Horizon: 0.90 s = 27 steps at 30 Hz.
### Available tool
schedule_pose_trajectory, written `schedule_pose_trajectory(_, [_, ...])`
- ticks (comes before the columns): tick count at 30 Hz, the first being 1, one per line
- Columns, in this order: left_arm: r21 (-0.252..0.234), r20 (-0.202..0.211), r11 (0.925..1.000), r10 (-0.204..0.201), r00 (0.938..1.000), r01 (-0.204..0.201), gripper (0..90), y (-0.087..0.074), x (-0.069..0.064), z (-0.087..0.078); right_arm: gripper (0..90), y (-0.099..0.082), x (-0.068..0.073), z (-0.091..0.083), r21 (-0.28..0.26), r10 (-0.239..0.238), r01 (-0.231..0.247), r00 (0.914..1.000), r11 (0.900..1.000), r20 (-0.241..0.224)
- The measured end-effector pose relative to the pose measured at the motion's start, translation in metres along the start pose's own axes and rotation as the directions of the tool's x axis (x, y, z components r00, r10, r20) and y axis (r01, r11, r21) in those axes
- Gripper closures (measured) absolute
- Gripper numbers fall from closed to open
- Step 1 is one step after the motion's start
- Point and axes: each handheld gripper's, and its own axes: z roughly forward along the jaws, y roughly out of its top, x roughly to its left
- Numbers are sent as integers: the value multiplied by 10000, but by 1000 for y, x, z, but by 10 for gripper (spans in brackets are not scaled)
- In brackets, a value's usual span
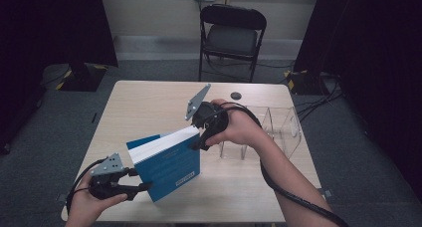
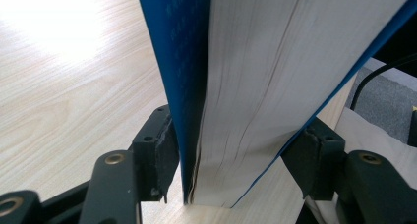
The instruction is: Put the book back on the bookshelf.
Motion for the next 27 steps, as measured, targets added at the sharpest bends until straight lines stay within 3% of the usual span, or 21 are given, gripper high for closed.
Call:
schedule_pose_trajectory(20, [87,-44,10000,37,10000,-37,415,-2,1,2,399,10,4,8,334,-453,463,9985,9984,-316])
schedule_pose_trajectory(22, [111,-69,9999,24,10000,-23,417,-2,1,2,421,9,3,8,327,-567,578,9978,9978,-335])
schedule_pose_trajectory(27, [201,-243,9998,83,9997,-78,417,-3,2,2,543,5,-1,2,347,-307,332,9970,9988,-707])
